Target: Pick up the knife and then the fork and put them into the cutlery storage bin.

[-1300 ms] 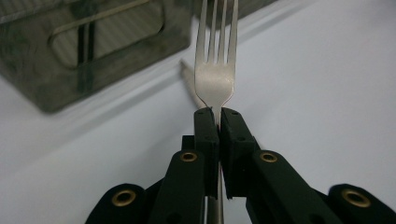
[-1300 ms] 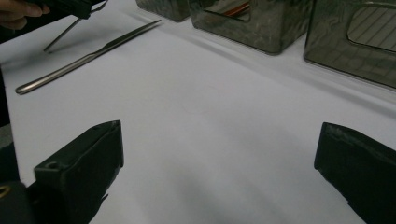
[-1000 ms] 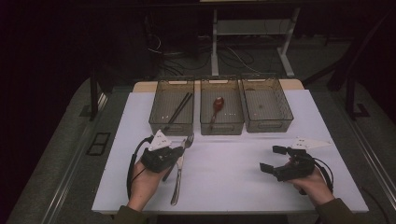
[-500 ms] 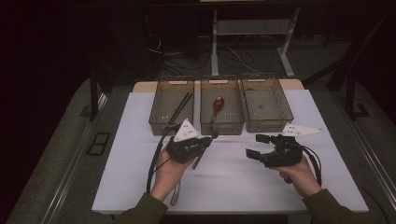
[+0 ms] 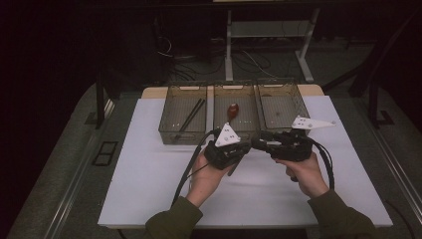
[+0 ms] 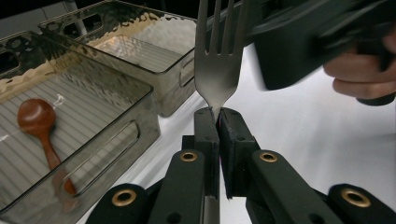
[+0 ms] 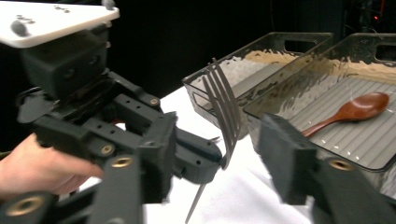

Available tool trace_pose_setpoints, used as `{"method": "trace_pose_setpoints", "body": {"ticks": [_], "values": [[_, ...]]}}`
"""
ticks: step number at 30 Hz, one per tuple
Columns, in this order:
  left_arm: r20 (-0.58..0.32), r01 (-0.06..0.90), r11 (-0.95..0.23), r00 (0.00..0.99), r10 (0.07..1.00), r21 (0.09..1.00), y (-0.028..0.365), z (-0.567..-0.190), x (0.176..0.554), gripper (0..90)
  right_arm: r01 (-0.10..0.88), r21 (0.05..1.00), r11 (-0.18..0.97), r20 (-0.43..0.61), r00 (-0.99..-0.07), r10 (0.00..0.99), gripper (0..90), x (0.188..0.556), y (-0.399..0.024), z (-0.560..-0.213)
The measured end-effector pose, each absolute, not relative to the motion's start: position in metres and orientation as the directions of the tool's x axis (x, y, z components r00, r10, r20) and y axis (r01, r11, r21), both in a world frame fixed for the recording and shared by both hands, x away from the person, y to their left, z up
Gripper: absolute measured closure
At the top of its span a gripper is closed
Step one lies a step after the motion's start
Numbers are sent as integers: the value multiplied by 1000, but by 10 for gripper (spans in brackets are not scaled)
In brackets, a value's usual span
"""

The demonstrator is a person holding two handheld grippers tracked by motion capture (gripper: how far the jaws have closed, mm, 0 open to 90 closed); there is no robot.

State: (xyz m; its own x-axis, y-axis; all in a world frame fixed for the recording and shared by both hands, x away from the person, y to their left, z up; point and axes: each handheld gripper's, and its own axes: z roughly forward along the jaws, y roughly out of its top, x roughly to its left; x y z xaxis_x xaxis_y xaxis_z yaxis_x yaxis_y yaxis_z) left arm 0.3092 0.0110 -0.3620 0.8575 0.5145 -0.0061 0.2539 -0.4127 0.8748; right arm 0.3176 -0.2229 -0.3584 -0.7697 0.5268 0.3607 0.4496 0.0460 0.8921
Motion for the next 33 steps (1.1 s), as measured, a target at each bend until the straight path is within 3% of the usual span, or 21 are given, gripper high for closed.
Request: {"method": "trace_pose_setpoints", "body": {"ticks": [7,11,24,33], "values": [[-22,272,-397,847,531,877,13,-364,311,857,462,885,58,357,-754,551,766,325,-219,-363],[-63,296,-365,844,533,883,17,-366,315,846,433,898,81,313,-758,573,842,325,-217,-362],[-101,334,-364,842,530,870,51,-377,316,543,406,907,114,267,-761,592,861,335,-229,-361],[-103,333,-357,840,533,873,95,-389,305,428,418,905,82,284,-735,615,861,349,-253,-354]]}}
